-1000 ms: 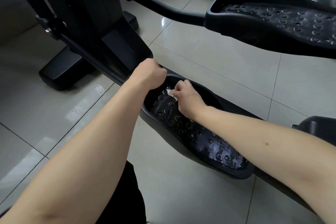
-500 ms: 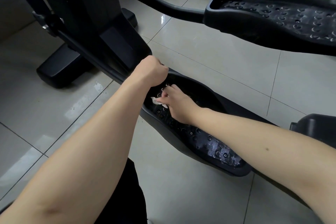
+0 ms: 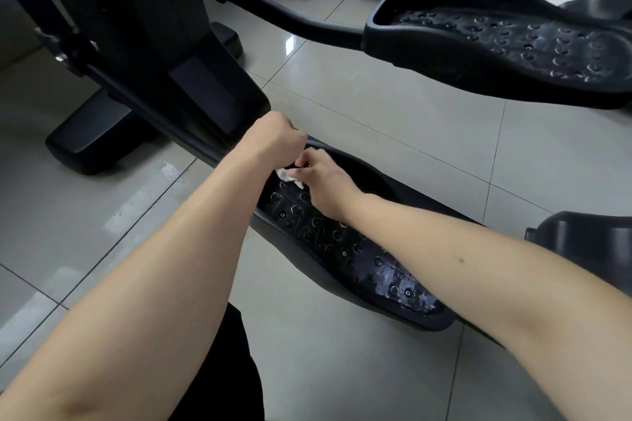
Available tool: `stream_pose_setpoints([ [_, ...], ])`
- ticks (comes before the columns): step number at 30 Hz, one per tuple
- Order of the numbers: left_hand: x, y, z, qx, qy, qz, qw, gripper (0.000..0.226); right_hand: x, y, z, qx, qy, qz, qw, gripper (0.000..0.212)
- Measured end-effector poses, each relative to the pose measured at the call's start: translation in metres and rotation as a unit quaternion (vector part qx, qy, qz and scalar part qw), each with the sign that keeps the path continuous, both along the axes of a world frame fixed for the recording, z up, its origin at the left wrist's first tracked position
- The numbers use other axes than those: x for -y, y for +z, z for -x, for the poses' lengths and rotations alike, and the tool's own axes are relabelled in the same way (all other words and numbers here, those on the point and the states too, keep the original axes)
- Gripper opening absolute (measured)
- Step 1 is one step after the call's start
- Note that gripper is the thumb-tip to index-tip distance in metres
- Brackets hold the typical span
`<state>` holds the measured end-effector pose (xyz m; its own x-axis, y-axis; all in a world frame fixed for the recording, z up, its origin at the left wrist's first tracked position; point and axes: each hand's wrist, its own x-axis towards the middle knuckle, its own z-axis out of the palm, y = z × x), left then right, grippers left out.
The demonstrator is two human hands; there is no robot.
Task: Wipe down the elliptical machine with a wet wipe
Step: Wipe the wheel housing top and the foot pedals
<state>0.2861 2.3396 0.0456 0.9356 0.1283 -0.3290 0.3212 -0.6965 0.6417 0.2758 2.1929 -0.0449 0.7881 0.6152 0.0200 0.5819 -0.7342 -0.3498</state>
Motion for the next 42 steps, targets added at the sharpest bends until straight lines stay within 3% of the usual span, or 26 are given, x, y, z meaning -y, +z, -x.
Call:
stream_pose_setpoints([
  [3,0.004,-0.002,-0.001,0.006,-0.009,0.001,1.000,0.029,0.013,-0.004,0.007,0.016,-0.005,0.046,0.999,0.066],
  [6,0.007,-0.004,-0.002,0.008,-0.019,-0.004,1.000,0.027,0.040,-0.013,0.016,0.075,-0.071,0.098,0.990,0.061],
  [10,0.013,-0.011,-0.003,0.001,-0.045,-0.011,0.999,0.027,0.059,-0.021,0.035,0.059,-0.131,0.069,0.987,0.053],
  [14,0.027,-0.021,-0.002,0.001,-0.090,-0.024,0.996,0.030,0.071,-0.023,0.074,0.041,-0.024,0.007,0.999,0.065],
  [20,0.059,-0.032,-0.006,-0.005,-0.134,-0.037,0.990,0.024,0.123,-0.019,0.117,0.016,0.112,0.024,0.993,0.056],
  [26,0.087,-0.041,-0.011,-0.011,-0.161,-0.041,0.986,0.033,0.183,-0.020,0.102,0.008,-0.096,0.143,0.985,0.067],
  [29,0.102,-0.041,-0.003,-0.011,-0.173,-0.055,0.983,0.029,0.192,-0.013,0.104,-0.026,-0.130,0.213,0.968,0.059],
  [33,0.123,-0.024,0.025,-0.070,-0.172,-0.055,0.981,0.023,0.194,0.024,0.119,-0.150,-0.143,0.287,0.935,0.038],
  [35,0.136,-0.003,0.044,-0.122,-0.184,-0.053,0.974,0.023,0.195,0.054,0.119,-0.218,-0.215,0.240,0.921,0.022],
  [37,0.149,0.028,0.063,-0.167,-0.195,-0.041,0.966,0.024,0.192,0.091,0.117,-0.285,-0.318,0.102,0.899,0.016],
  [40,0.164,0.083,0.088,-0.221,-0.207,-0.017,0.953,0.022,0.184,0.166,0.118,-0.387,-0.440,-0.160,0.794,0.016],
  [42,0.170,0.123,0.100,-0.256,-0.193,0.029,0.947,0.024,0.181,0.218,0.120,-0.408,-0.465,-0.227,0.752,0.013],
])
